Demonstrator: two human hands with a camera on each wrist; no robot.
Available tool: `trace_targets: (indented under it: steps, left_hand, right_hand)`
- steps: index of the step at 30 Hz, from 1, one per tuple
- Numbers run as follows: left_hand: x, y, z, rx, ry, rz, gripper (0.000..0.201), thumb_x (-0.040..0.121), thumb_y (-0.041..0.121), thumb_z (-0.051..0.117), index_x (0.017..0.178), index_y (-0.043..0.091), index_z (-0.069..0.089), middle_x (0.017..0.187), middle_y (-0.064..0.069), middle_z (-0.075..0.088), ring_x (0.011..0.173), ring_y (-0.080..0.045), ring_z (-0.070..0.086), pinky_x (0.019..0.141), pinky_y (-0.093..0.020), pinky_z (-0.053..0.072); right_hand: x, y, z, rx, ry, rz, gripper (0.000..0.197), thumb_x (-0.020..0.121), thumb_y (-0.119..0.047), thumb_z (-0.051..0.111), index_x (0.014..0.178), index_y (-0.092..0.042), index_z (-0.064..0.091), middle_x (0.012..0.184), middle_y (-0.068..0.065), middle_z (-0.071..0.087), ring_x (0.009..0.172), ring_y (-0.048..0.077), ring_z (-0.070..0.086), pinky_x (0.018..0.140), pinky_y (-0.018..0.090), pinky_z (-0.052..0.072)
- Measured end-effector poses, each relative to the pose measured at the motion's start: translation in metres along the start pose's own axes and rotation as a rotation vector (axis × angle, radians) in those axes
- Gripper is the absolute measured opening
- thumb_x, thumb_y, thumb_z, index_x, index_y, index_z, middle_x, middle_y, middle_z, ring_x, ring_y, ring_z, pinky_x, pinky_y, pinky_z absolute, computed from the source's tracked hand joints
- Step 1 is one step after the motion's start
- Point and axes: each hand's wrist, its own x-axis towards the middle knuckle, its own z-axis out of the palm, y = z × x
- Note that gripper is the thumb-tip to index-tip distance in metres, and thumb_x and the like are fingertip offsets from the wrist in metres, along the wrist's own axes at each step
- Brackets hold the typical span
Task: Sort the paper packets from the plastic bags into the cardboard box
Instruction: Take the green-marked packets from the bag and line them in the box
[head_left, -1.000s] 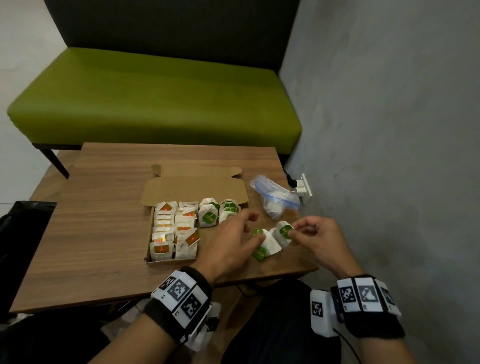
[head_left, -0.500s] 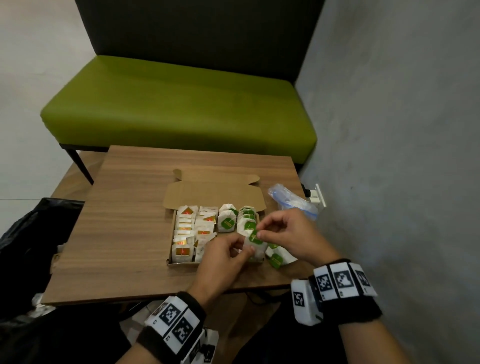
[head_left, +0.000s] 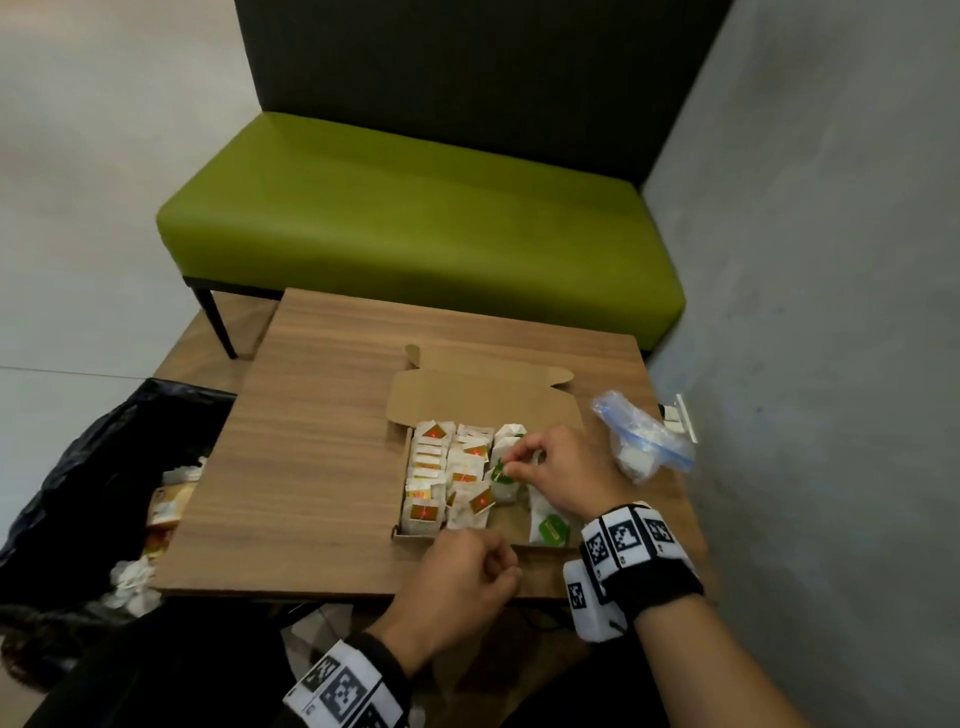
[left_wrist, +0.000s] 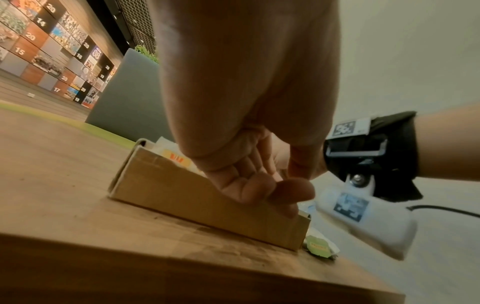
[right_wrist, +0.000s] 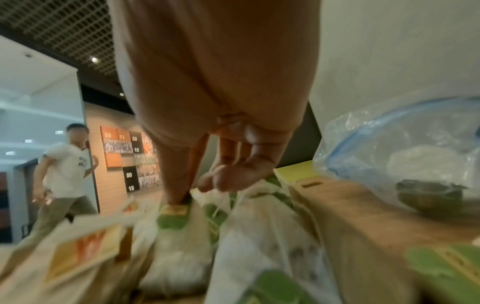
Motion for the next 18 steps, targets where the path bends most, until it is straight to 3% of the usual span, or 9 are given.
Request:
trace_targets:
  steps: [2,7,11,14,16,18]
  left_hand:
    - [0.001,0.0,0.0,0.004,-0.004,0.009,0.008,0.092,0.028,0.064,0.097,0.025,0.07,0.087,0.01,0.068,0.082,-0.001,0.063,0.075,-0.019,0.054]
    - [0.005,-0.002,0.0,0.006,-0.004,0.004,0.008,0.092,0.029,0.064,0.096,0.026,0.07,0.085,0.01,0.068,0.08,0.0,0.063,0.075,-0.02,0.055]
    - [0.01,0.0,0.004,0.022,0.005,0.01,0.008,0.092,0.031,0.064,0.097,0.028,0.07,0.085,0.011,0.068,0.081,0.001,0.062,0.073,-0.016,0.053]
    - [0.012,0.005,0.01,0.026,-0.019,0.025,0.008,0.093,0.031,0.064,0.098,0.029,0.069,0.087,0.011,0.068,0.082,0.001,0.063,0.073,-0.015,0.053]
    - [0.014,0.009,0.013,0.028,-0.03,0.031,0.009,0.093,0.03,0.064,0.1,0.028,0.07,0.088,0.011,0.069,0.082,0.001,0.063,0.072,-0.013,0.052]
    - [0.016,0.013,0.016,0.034,-0.029,0.031,0.01,0.094,0.03,0.063,0.101,0.029,0.07,0.088,0.012,0.068,0.082,0.002,0.063,0.069,-0.01,0.05]
  right_hand:
    - [0.004,-0.001,0.007,-0.06,0.083,0.021,0.01,0.088,-0.028,0.073,0.096,-0.027,0.078,0.085,-0.013,0.067,0.073,-0.002,0.056,0.057,0.011,0.035]
    - [0.012,0.0,0.016,-0.094,0.195,0.044,0.009,0.087,-0.025,0.072,0.095,-0.023,0.077,0.09,-0.004,0.071,0.084,0.014,0.064,0.075,0.03,0.052]
    - [0.008,0.002,0.012,-0.006,0.249,0.03,0.014,0.085,-0.021,0.075,0.098,-0.022,0.076,0.085,-0.007,0.07,0.08,0.01,0.063,0.077,0.031,0.055]
    - [-0.01,0.022,-0.012,0.081,0.335,0.088,0.004,0.084,-0.02,0.074,0.087,-0.022,0.075,0.077,-0.01,0.068,0.073,0.004,0.063,0.07,0.027,0.055]
    - [-0.026,0.051,-0.029,0.02,0.281,0.22,0.007,0.082,-0.02,0.073,0.075,-0.023,0.071,0.071,-0.01,0.068,0.069,0.008,0.065,0.069,0.033,0.058]
    - [-0.04,0.081,-0.039,-0.099,0.126,0.391,0.007,0.078,-0.023,0.073,0.074,-0.022,0.068,0.079,-0.003,0.07,0.075,0.016,0.067,0.074,0.039,0.059]
